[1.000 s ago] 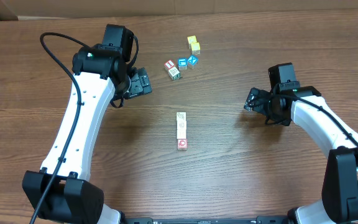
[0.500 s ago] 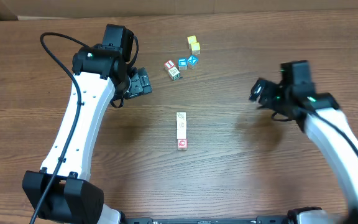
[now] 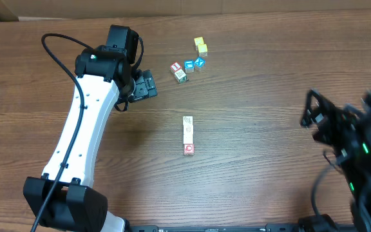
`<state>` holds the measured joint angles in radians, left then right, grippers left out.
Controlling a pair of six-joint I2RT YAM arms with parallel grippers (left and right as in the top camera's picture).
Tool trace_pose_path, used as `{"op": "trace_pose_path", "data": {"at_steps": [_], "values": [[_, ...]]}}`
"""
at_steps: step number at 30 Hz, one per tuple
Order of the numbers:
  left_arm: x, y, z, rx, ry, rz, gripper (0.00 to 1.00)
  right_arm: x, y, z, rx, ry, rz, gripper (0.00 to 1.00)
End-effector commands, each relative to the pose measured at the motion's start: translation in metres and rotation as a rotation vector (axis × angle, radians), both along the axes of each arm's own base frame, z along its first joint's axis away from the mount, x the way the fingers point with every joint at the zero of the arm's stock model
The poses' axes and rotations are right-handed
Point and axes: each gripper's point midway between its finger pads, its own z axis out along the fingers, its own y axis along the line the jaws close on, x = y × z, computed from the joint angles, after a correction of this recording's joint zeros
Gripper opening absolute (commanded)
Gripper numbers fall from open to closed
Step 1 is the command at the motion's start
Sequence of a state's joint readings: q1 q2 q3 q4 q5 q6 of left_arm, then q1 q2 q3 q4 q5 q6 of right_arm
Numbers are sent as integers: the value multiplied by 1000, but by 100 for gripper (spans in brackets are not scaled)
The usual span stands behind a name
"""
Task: Flip 4 blocks
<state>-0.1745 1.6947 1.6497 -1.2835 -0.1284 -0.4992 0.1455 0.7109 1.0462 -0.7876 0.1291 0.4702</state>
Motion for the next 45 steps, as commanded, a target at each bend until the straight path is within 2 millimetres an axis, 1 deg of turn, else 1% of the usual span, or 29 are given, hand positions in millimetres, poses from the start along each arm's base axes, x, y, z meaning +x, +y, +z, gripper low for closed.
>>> {"op": "trace_pose_path", "data": {"at_steps": [1, 4, 6, 8, 12, 14, 17, 20, 22, 24, 27, 28, 30, 32, 35, 38, 45], "values": [[2, 5, -2, 15, 2, 16, 100, -35, -9, 26, -7, -116, -16, 100], [2, 5, -2, 15, 2, 16, 99, -59, -12, 36, -12, -197, -11, 100], [2, 5, -2, 15, 2, 16, 100, -71, -14, 36, -6, -234, -12, 100], [2, 5, -2, 15, 2, 16, 100, -81, -16, 30, -2, -257, -12, 100], [2, 5, -2, 15, 2, 16, 100, -93, -17, 7, 3, -284, -13, 100], [2, 5, -2, 15, 2, 16, 100, -95, -17, -4, 8, -305, -9, 100], [2, 5, -2, 16, 2, 16, 100, -93, -13, -9, 24, -385, 12, 100], [2, 5, -2, 16, 2, 16, 100, -84, -8, -5, 39, -497, 29, 100], [2, 5, -2, 16, 2, 16, 99, -77, -1, 4, 10, -576, 70, 100], [2, 5, -2, 16, 2, 16, 100, -74, 8, 17, -39, -686, 119, 100], [2, 5, -2, 15, 2, 16, 100, -80, 25, 41, -164, -900, 203, 100], [2, 5, -2, 15, 2, 16, 100, -83, 29, 45, -213, -964, 221, 100], [2, 5, -2, 16, 2, 16, 100, -84, 34, 45, -272, -1029, 236, 100], [2, 5, -2, 16, 2, 16, 100, -77, 36, 32, -293, -1016, 239, 100], [2, 5, -2, 15, 2, 16, 100, -61, 37, 1, -293, -933, 247, 100], [2, 5, -2, 16, 2, 16, 100, -48, 39, -28, -292, -870, 260, 100], [2, 5, -2, 15, 2, 16, 99, -30, 37, -77, -292, -756, 252, 100]]}}
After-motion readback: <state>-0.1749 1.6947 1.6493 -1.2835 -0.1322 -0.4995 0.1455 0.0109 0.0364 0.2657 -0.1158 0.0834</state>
